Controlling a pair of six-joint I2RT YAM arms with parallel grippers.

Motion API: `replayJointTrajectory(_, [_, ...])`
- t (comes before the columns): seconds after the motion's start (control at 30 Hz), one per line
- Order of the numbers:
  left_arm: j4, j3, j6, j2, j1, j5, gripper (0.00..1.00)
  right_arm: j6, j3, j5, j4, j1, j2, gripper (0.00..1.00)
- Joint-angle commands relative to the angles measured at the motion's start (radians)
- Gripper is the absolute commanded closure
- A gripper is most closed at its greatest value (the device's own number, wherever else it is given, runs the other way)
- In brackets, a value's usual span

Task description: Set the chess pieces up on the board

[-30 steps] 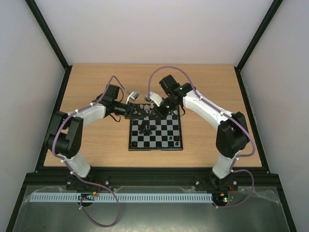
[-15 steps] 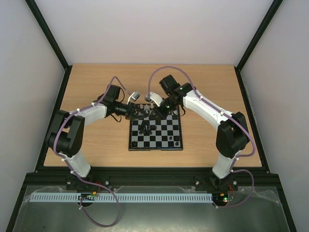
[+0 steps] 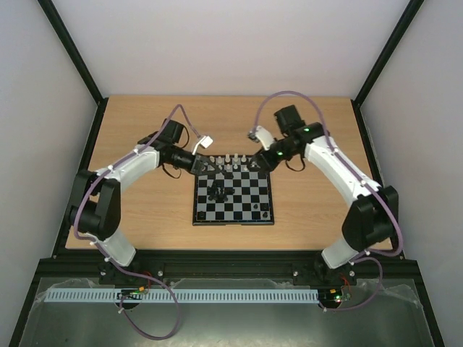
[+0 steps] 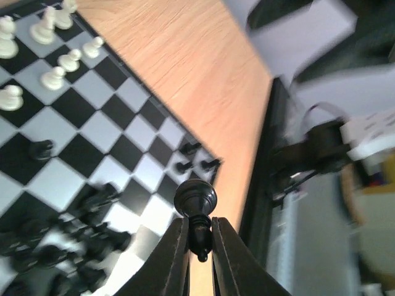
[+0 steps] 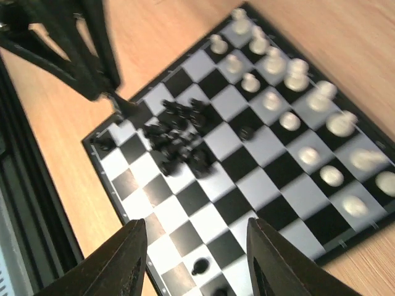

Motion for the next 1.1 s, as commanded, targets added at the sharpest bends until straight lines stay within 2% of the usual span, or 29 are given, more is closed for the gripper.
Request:
replayJointTrajectory(0.0, [-0.259,0.047,0.382,-0.074,-0.05,-0.303,0.93,0.043,-0.077,0.015,-0.024,-0.09,-0.077,0.55])
replayJointTrajectory(0.13, [-0.389,0.054,0.611,-0.093,-0.18,-0.511,0.94,0.095,-0.123,0.036,0.02,-0.141,-0.099,0.55])
replayJointTrajectory(0.27, [-0.419,0.024,0.706,-0.093,-0.288,-0.654,0.95,0.102,-0.151,0.043,0.032,-0.154,-0.109,0.55])
replayJointTrajectory(0.57, [-0.41,-0.001,0.78,-0.051,-0.441,-0.834,0.96,0.095,-0.187,0.052,0.039,-0.155,-0.134,0.55])
replayJointTrajectory(1.07, [-0.439,0.043,0.756,0.089,-0.513,-0.938,0.96,0.084,-0.217,0.047,0.045,-0.155,-0.145,0.55])
